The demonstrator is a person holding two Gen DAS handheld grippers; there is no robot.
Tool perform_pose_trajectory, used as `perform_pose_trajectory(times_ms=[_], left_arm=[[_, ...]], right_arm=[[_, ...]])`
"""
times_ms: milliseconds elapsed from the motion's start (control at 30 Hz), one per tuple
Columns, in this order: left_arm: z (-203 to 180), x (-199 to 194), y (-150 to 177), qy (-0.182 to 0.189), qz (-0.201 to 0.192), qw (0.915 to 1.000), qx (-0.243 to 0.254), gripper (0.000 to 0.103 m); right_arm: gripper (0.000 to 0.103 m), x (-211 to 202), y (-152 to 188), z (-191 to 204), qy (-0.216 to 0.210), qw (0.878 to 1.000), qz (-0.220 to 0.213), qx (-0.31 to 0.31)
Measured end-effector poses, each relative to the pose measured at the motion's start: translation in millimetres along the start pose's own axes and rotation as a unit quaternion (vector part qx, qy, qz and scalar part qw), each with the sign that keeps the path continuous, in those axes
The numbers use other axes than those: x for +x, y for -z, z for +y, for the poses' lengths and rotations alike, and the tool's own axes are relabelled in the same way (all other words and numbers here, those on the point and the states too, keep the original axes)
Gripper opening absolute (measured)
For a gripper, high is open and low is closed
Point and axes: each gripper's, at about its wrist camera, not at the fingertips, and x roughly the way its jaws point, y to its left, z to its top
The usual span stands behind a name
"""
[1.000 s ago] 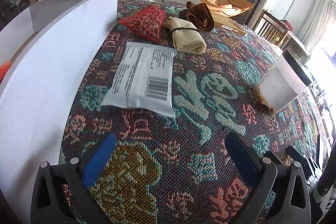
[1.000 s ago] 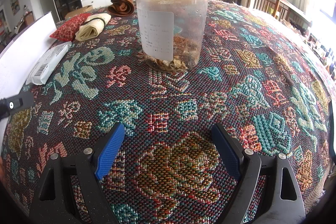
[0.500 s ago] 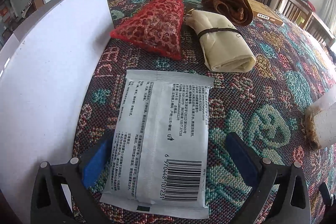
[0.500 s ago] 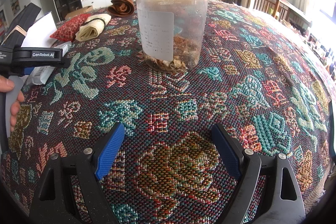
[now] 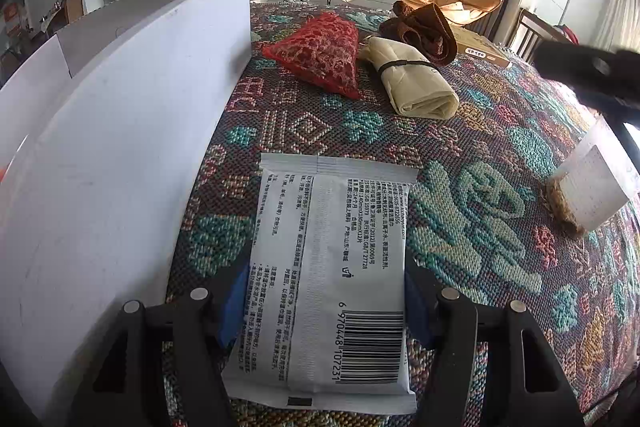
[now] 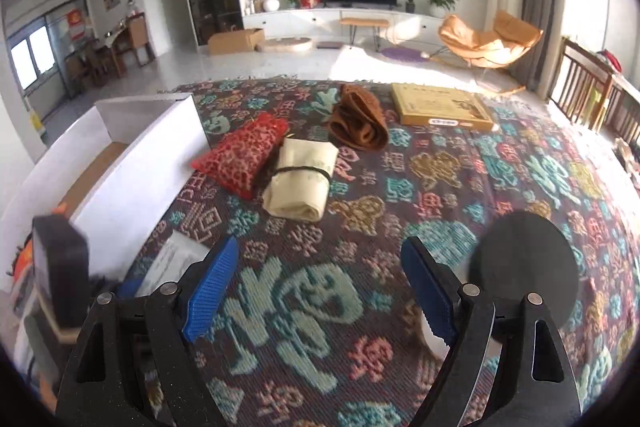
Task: Organize soft objects
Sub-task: 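Grasp the beige rolled cloth with the right tool while the left tool lifts the barcode packet, then carry the packet and beige roll into the white box and open both tools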
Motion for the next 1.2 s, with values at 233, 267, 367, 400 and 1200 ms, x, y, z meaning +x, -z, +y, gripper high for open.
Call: perform_pose_trajectory(times_ms=[233, 267, 367, 400, 1200], left_arm=[[1, -9, 17, 0.008, -0.011, 0.9996, 0.025, 0.064], [2, -10, 17, 0.008, -0.012, 0.9996, 0.026, 0.064], [3, -10, 20, 0.013, -0.019, 0.9995, 0.022, 0.064], [4, -12, 21, 0.017, -0.021, 0.9995, 0.019, 0.064], [6, -177, -3, 0.159, -0.129, 0.9781, -0.036, 0.064]], right_arm=[[0.085, 136, -47, 16, -0.008, 0.992, 0.125, -0.004], [0.083, 142, -47, 16, 0.003, 0.992, 0.127, -0.014], [0.046, 135, -39, 12, 0.017, 0.993, 0.113, -0.030], [0.043, 127, -36, 9, 0.017, 0.993, 0.111, -0.026], [0.038, -94, -21, 12, -0.036, 0.999, -0.026, 0.014]])
